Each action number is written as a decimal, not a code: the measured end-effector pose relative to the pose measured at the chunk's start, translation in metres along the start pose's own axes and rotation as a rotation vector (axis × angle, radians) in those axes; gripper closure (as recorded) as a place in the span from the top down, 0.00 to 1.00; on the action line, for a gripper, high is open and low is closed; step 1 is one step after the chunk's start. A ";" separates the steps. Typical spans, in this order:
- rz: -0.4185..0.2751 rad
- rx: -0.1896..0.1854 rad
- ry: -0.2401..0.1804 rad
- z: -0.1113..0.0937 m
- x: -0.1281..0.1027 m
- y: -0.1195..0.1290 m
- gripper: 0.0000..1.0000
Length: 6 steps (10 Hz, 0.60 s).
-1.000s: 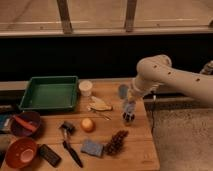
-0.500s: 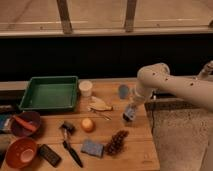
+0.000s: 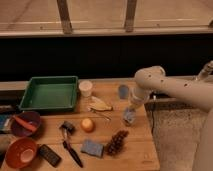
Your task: Place towel in metal cup
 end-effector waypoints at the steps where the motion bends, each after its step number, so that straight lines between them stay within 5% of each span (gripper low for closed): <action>1: -0.001 -0.004 0.009 0.003 0.003 0.001 0.00; 5: -0.025 -0.025 0.035 0.008 0.013 0.012 0.01; 6: -0.031 -0.027 0.041 0.008 0.015 0.015 0.10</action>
